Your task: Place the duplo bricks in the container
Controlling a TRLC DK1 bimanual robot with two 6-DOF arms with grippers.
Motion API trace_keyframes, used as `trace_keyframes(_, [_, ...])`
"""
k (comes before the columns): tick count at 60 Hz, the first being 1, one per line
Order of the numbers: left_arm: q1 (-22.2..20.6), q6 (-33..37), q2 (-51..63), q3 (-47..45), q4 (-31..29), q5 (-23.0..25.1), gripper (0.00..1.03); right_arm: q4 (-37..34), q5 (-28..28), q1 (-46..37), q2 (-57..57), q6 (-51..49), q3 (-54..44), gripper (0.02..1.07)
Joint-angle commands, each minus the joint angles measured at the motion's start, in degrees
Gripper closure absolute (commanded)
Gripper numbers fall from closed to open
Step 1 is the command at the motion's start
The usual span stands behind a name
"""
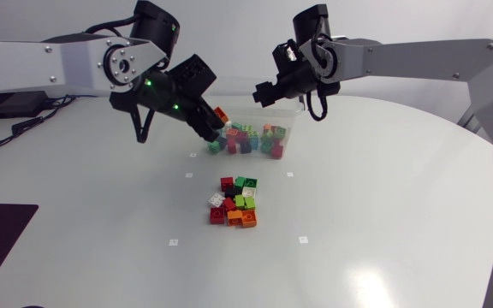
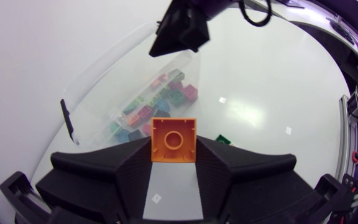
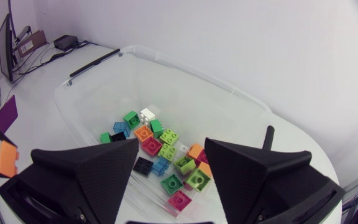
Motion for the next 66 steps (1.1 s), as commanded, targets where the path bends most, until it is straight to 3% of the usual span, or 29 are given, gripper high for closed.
trace_keyframes(1, [1.25,-2.75,3.79,5.02,0.92,0.67,0.8,-0.14,0.35,0.23,-4.2,0.17,-2.67,0.17])
trace_keyframes(23, [4.59,-6.79,15.39,19.96,3.2,1.28,0.79,2.32,-0.09,1.28,-20.11,-1.24,-22.53,0.16])
trace_keyframes(39, [5.29,-7.76,22.78,29.54,2.23,1.37,0.77,2.5,-2.99,5.94,-28.54,-8.09,-38.26,0.16])
trace_keyframes(42, [5.2,-7.76,23.65,30.86,1.62,1.28,0.69,2.06,-3.69,7.08,-29.07,-10.29,-40.72,0.16])
trace_keyframes(45, [5.12,-7.76,24.18,31.74,0.92,1.28,0.52,1.97,-4.57,7.88,-29.25,-12.05,-42.3,0.16])
trace_keyframes(46, [5.12,-7.76,24.18,31.74,0.92,1.28,0.51,1.89,-4.66,7.96,-29.25,-12.14,-42.57,0.16])
trace_keyframes(48, [5.12,-7.67,24.27,32.0,0.48,1.28,0.21,0.74,-5.18,8.93,-29.07,-14.33,-43.53,0.16])
trace_keyframes(50, [5.12,-7.58,24.27,31.91,0.21,1.19,0.06,0.04,-6.24,9.28,-29.07,-15.56,-44.06,0.16])
trace_keyframes(56, [5.56,-7.32,23.57,30.33,-0.84,1.19,0.04,-3.21,-8.17,10.86,-28.02,-19.78,-44.33,0.16])
trace_keyframes(66, [6.87,-2.66,15.48,18.64,-0.23,1.19,0.04,-5.5,-8.79,14.03,-25.38,-25.32,-44.59,0.16])
